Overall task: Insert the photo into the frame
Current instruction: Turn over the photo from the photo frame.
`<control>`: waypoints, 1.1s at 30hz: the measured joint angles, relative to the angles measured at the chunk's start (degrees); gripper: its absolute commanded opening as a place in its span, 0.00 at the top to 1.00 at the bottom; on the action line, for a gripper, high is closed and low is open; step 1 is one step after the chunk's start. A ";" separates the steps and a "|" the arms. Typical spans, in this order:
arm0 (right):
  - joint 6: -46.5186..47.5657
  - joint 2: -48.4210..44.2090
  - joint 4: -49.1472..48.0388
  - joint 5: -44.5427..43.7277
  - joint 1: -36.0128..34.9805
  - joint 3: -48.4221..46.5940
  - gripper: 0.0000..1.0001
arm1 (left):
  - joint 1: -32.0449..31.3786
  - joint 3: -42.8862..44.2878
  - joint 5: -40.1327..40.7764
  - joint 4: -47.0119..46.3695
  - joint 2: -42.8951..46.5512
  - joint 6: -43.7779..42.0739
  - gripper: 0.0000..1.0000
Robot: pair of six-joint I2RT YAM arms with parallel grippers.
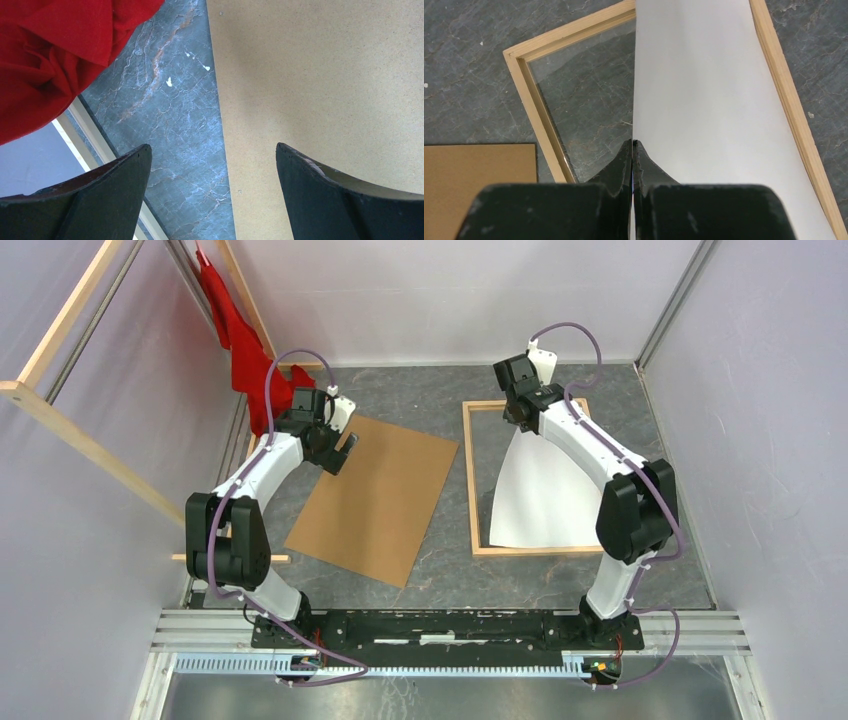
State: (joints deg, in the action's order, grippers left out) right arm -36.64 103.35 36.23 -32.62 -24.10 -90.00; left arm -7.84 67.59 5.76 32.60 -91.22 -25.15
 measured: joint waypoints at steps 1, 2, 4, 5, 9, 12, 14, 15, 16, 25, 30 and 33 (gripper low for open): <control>0.20 0.35 -0.13 0.33 0.11 0.00 1.00 | 0.00 0.00 0.00 0.00 0.00 0.00 0.00; 0.52 0.66 -0.31 0.72 0.17 0.00 1.00 | 0.00 0.00 0.02 0.00 0.00 0.00 0.00; 0.74 1.20 -0.48 1.40 0.22 0.00 1.00 | 0.00 -0.02 0.04 -0.02 -0.02 0.00 0.00; 0.76 1.40 -0.57 1.81 0.22 0.00 1.00 | 0.00 -0.02 0.04 -0.02 -0.02 0.00 0.00; 0.70 1.53 -0.90 2.64 0.22 0.00 1.00 | 0.00 -0.07 0.04 -0.11 -0.02 0.00 0.00; 0.74 1.53 -1.62 2.86 0.22 0.00 1.00 | 0.00 -0.15 0.04 -0.20 -0.02 0.00 0.00; 0.81 1.53 -1.99 2.97 0.22 0.00 1.00 | 0.00 -0.26 0.04 -0.20 -0.04 0.00 0.00; 0.96 1.57 -2.14 3.17 0.22 0.00 1.00 | 0.00 -0.35 0.04 -0.20 -0.04 0.00 0.00; 1.05 1.64 -2.23 3.30 0.22 0.00 1.00 | 0.00 -0.44 0.04 -0.20 -0.04 0.00 0.00; 2.29 3.91 -2.32 4.59 0.22 0.00 1.00 | 0.00 -0.52 0.09 -0.22 -0.11 0.00 0.00; 2.25 4.39 -2.34 4.50 0.22 0.00 1.00 | 0.00 -0.76 0.09 -0.28 -0.11 0.00 0.00; 2.25 4.39 -2.56 4.11 0.22 0.00 1.00 | 0.00 -0.87 0.11 -0.31 -0.11 0.00 0.00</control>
State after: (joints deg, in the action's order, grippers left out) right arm -34.39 107.74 33.67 -28.51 -23.88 -90.00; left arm -7.84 66.72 5.87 32.29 -91.33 -25.15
